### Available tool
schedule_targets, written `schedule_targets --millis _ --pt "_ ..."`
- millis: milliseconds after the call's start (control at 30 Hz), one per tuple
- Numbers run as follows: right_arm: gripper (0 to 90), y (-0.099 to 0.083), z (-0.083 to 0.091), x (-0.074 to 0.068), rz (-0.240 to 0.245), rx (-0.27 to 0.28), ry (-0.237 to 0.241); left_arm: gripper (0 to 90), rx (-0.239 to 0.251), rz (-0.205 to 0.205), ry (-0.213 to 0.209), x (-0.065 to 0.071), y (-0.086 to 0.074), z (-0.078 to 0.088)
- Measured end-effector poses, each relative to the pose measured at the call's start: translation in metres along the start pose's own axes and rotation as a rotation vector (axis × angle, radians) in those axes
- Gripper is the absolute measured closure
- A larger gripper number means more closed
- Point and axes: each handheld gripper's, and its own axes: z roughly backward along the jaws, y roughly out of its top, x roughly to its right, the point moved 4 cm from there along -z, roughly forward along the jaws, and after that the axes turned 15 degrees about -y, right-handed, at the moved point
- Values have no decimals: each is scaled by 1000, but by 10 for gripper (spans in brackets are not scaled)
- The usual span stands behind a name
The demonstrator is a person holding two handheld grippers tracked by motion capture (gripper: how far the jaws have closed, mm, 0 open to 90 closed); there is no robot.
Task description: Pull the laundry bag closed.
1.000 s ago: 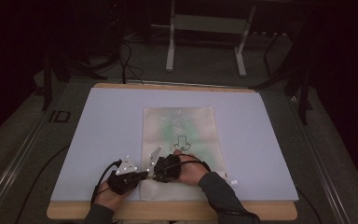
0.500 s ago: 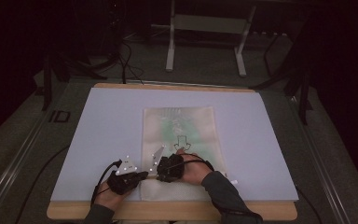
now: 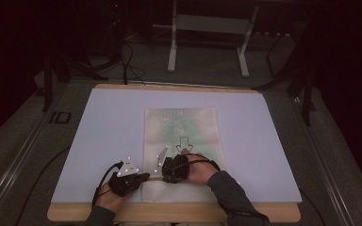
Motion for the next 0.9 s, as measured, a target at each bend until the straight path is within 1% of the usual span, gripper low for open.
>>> schedule_targets --millis 67,300,600,900 --pt "822 0 0 0 -2 -1 1 896 0 0 0 0 0 0" --pt "822 0 1 1 17 -22 4 896 0 0 0 0 0 0" --pt "823 -2 5 2 36 -62 0 895 0 0 1 0 0 0" --pt "823 -3 7 2 48 -74 4 896 0 0 0 0 0 0"
